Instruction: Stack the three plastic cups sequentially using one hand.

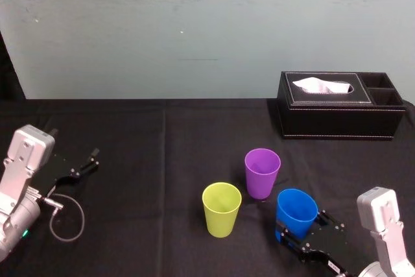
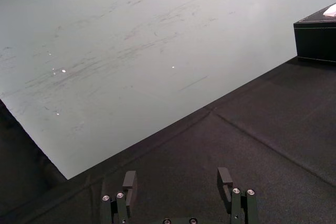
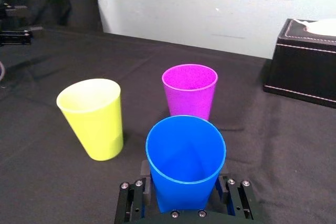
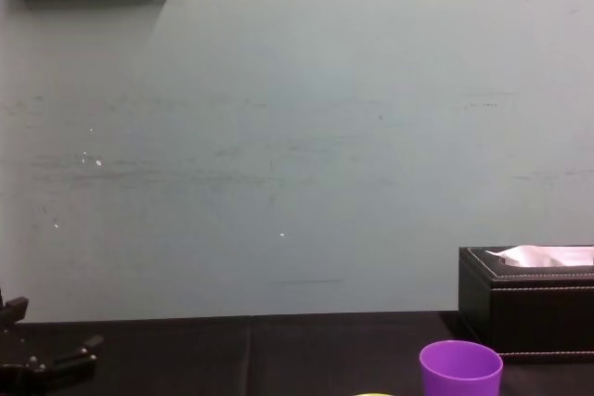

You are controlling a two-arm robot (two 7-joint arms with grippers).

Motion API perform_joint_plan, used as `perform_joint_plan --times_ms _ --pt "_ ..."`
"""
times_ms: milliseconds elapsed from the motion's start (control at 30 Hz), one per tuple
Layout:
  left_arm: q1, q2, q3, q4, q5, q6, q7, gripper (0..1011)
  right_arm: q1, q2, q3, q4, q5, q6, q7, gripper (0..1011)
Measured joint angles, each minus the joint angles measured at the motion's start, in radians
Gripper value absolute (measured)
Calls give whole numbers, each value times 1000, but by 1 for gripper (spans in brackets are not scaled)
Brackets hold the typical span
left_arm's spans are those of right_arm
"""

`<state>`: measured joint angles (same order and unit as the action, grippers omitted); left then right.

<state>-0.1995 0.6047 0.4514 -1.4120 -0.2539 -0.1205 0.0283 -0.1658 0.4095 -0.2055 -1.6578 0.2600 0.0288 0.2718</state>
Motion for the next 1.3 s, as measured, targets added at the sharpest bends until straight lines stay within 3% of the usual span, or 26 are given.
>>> perform_joint_plan --times_ms 200,333,467,733,1033,1300 --pt "0 0 0 0 0 0 0 1000 -5 9 10 -40 -5 3 21 712" --pt "0 0 0 0 0 0 0 1000 2 23 24 -85 16 35 45 712" --pt "0 0 0 0 0 0 0 1000 32 47 38 -152 50 86 70 712" --pt "0 0 0 0 0 0 0 1000 128 73 23 -197 94 177 96 712" --pt "0 0 0 0 0 0 0 1000 268 62 -35 -132 109 246 96 712" --pt "0 0 0 0 0 0 0 1000 370 43 -83 -32 106 252 92 712"
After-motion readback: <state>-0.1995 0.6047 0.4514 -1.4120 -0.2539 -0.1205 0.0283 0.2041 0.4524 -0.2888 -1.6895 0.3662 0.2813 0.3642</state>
